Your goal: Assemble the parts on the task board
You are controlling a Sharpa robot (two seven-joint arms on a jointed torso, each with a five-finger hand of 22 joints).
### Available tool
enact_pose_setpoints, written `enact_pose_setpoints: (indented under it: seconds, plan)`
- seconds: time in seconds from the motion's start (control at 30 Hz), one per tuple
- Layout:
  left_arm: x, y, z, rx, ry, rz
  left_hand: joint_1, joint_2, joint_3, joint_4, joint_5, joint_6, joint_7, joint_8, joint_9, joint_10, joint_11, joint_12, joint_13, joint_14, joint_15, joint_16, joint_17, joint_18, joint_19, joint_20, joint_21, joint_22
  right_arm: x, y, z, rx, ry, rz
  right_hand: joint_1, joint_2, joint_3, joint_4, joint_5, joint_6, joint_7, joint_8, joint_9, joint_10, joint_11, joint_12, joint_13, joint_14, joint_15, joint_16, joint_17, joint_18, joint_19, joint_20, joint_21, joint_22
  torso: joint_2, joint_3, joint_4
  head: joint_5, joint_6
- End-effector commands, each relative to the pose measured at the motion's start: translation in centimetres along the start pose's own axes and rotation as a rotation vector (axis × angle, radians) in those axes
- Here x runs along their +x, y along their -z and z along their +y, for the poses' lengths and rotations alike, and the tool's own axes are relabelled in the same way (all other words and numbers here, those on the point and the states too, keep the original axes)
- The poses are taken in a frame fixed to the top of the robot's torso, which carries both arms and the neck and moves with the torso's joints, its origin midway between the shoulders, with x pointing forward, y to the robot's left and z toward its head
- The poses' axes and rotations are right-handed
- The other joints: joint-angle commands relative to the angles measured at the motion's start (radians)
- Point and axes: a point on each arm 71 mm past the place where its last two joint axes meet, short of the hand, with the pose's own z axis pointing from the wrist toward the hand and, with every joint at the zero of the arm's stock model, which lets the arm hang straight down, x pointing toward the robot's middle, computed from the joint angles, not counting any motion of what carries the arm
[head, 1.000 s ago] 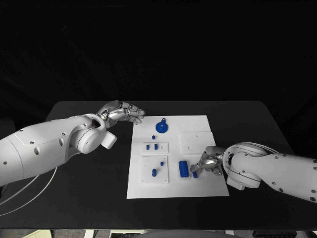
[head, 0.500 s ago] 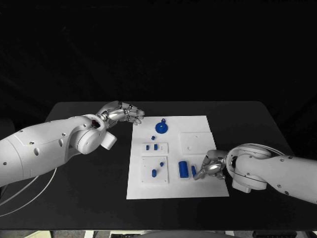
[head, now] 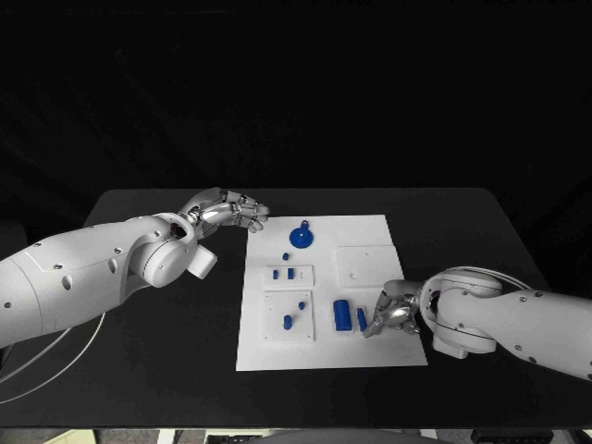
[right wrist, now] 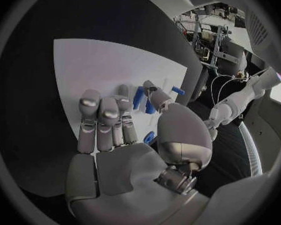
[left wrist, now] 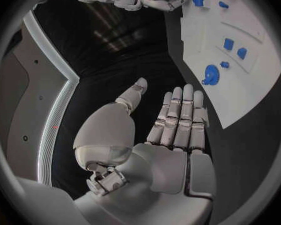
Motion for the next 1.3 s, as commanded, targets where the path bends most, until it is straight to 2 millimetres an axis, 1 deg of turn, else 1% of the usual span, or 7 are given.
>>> enact_pose_setpoints:
  seconds: [0.03,0.17,0.27,0.63,1.03,1.1,1.3]
  plan:
    - [0.2,-0.04,-0.14,0.009,0.008,0.014,-0.005,0.007,0.003,0.001,0.002,-0.005,-0.001,0.005,-0.001,0.002,0.004,0.004,-0.002,0.005,0.001,-0.006,0.001,0.015,0.006,0.0,-0.006,0.014,-0.14,-0.07,0.03,0.006,0.026,-0.027,0.006,0.034,0.007,-0.007,-0.001,0.009,-0.004,-0.002,0.001,-0.002,-0.004,0.003,-0.001,-0.001,-0.009,-0.005,0.001,0.029,-0.004,0.0,-0.003,-0.002,0.0,-0.0011,0.0001,0.001,-0.002]
    - [0.17,-0.03,-0.12,0.008,0.008,0.013,-0.005,0.007,0.003,0.001,0.002,-0.005,-0.001,0.005,-0.001,0.002,0.004,0.004,-0.002,0.005,0.001,-0.006,0.001,0.015,0.007,0.0,-0.006,0.014,-0.17,-0.17,0.21,0.001,0.026,-0.033,0.015,0.086,0.043,0.007,-0.001,0.015,-0.005,-0.002,-0.001,0.001,-0.006,0.002,-0.004,-0.001,-0.01,-0.005,0.0,0.028,-0.004,0.002,-0.005,-0.003,0.0,-0.0006,0.0005,0.001,-0.003]
    - [0.16,-0.02,-0.12,0.008,0.008,0.012,-0.005,0.007,0.003,0.001,0.002,-0.005,-0.001,0.005,-0.001,0.002,0.004,0.004,-0.002,0.005,0.001,-0.006,0.001,0.015,0.007,0.0,-0.006,0.014,-0.19,-0.27,0.38,-0.003,0.026,-0.035,0.017,0.077,0.124,0.035,-0.002,0.021,-0.005,-0.006,-0.005,0.005,-0.006,0.001,-0.006,0.0,-0.009,-0.005,0.001,0.029,-0.002,0.007,-0.002,-0.001,0.0,-0.0004,0.0002,0.002,-0.003]
    - [0.16,-0.02,-0.11,0.007,0.008,0.012,-0.005,0.007,0.003,0.001,0.002,-0.005,-0.002,0.005,-0.002,0.002,0.004,0.004,-0.002,0.005,0.001,-0.007,0.002,0.015,0.007,0.0,-0.007,0.014,-0.12,-0.37,0.59,-0.008,0.031,-0.028,0.025,0.084,0.172,0.029,-0.002,0.029,-0.006,-0.006,-0.007,0.009,-0.006,0.004,-0.006,0.002,-0.009,-0.002,0.001,0.029,0.0,0.01,0.004,0.002,0.0,-0.0005,-0.0007,0.003,-0.005]
    - [0.19,-0.03,-0.08,0.003,0.009,0.016,-0.004,0.007,0.004,0.0,0.002,-0.005,-0.002,0.005,-0.002,0.002,0.004,0.005,-0.002,0.006,0.001,-0.007,0.003,0.015,0.007,0.0,-0.007,0.014,0.47,-0.47,0.89,0.002,0.062,0.045,0.021,0.05,0.179,0.005,-0.001,0.03,-0.006,-0.008,-0.008,0.01,-0.006,0.005,-0.006,0.003,-0.008,-0.001,0.001,0.029,0.001,0.012,0.008,0.004,-0.001,-0.0012,0.0002,0.002,-0.005]
    - [0.17,-0.03,-0.08,0.003,0.008,0.015,-0.004,0.007,0.004,0.0,0.002,-0.005,-0.002,0.005,-0.002,0.002,0.004,0.005,-0.002,0.005,0.001,-0.007,0.003,0.015,0.007,0.0,-0.007,0.014,0.56,-0.45,0.94,-0.001,0.062,0.054,0.026,0.029,0.175,-0.011,0.0,0.028,-0.005,-0.009,-0.008,0.009,-0.005,0.005,-0.006,0.003,-0.008,-0.001,0.001,0.029,0.0,0.012,0.009,0.005,-0.001,-0.0013,0.0003,0.002,-0.006]
    - [0.19,-0.04,-0.09,0.003,0.009,0.016,-0.004,0.008,0.004,0.0,0.002,-0.005,-0.002,0.005,-0.002,0.002,0.004,0.005,-0.002,0.005,0.001,-0.007,0.003,0.015,0.007,0.0,-0.008,0.015,0.51,-0.41,0.95,-0.008,0.053,0.046,0.03,-0.003,0.154,-0.049,0.024,0.029,-0.002,-0.013,-0.013,0.008,-0.002,0.004,-0.008,0.004,-0.004,-0.004,-0.002,0.029,-0.002,0.016,0.008,0.004,-0.001,-0.0013,0.0,0.002,-0.005]
